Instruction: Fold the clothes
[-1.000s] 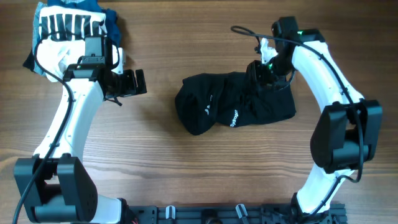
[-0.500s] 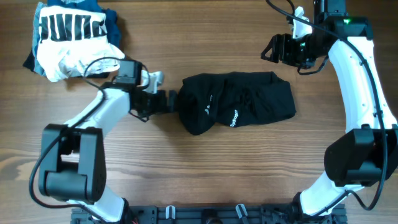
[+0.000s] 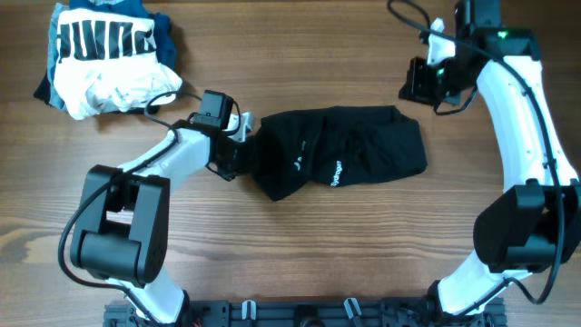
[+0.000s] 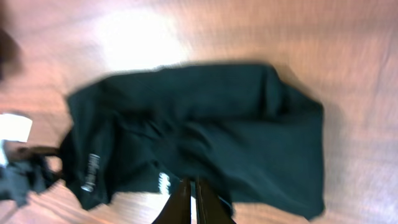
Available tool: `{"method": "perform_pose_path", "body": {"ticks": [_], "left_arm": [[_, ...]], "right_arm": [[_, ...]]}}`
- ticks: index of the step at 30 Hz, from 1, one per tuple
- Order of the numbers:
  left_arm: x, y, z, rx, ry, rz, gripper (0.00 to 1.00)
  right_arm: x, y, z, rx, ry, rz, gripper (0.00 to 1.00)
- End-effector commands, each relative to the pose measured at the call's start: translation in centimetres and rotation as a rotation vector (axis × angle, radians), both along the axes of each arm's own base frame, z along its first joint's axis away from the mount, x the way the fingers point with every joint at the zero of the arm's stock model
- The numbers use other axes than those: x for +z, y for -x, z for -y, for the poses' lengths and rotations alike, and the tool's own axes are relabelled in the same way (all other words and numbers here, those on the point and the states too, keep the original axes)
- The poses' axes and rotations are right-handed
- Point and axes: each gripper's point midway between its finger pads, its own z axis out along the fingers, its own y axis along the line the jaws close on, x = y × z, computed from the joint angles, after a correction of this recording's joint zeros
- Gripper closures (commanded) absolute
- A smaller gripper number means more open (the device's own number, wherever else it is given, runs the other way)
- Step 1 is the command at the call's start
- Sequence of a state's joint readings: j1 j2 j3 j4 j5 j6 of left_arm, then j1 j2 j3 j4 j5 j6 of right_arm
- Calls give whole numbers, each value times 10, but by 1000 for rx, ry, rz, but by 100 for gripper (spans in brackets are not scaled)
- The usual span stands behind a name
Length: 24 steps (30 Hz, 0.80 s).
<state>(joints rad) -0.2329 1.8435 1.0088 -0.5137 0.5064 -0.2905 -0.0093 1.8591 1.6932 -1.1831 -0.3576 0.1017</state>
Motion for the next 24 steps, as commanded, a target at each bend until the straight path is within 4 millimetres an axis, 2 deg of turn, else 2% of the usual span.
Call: {"method": "perform_pose_path", "body": {"ticks": [1, 2, 7, 10, 14, 16, 19, 24], "left_arm": [[37, -29, -25, 40, -124, 106, 96], [51, -33, -28, 18, -155, 136, 96], [70, -41, -31, 1, -201, 158, 96], [81, -47, -34, 8, -222, 176, 96], [108, -56, -22, -39, -217, 230, 96], [118, -53, -6, -86, -209, 256, 96], [122, -43, 26, -165, -189, 288, 96], [140, -34, 107, -318, -102, 460, 96]], "right_arm": [[-33, 21, -4, 10, -9, -87, 96], [-45, 28, -14, 44, -70, -99, 96], [-90, 47, -26, 46, -146, -141, 96], [-117, 57, -26, 15, -150, -157, 96], [-147, 65, -26, -33, -156, -166, 95], [-165, 67, -24, -59, -146, -195, 96], [-181, 67, -25, -74, -156, -224, 96], [-189, 68, -28, -74, -177, -241, 96]]}}
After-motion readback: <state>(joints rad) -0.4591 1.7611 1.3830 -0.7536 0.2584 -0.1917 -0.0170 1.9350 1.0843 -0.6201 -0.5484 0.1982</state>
